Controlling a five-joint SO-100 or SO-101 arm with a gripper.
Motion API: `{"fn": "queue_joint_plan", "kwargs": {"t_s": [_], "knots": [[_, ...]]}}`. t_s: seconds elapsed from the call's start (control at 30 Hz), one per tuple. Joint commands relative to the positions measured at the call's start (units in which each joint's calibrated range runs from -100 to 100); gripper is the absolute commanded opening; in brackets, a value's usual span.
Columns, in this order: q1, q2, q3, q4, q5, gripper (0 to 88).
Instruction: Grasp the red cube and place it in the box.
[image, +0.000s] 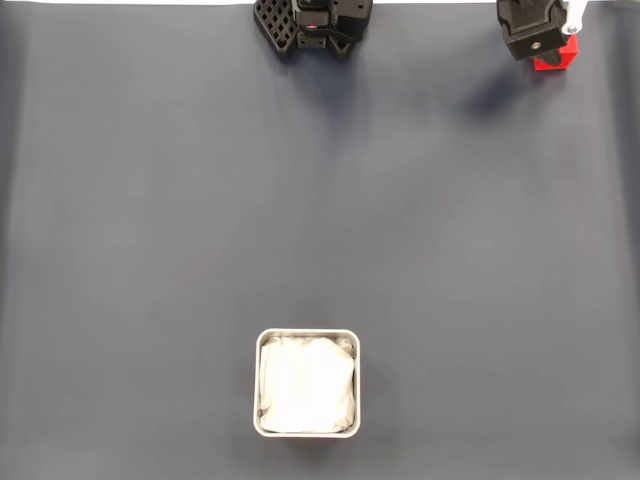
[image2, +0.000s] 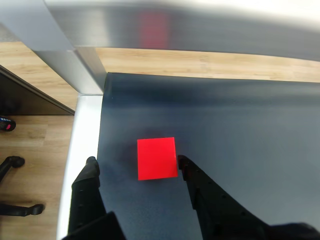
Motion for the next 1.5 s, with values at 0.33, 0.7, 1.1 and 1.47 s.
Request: {"fn": "queue_joint_plan", "kwargs": {"t_s": [0.33,0.7,1.1,1.47], "knots": [[-0.8,-0.3,-2.2,-1.0,-0.8,36.5],[-0.9,-0.2,-2.1,-1.0,-0.9,34.4],[-0.8,-0.9,-1.7,-0.6,-0.3,15.9],[-0.5,-1.8,-1.5,-0.4,-0.1,6.6]]}}
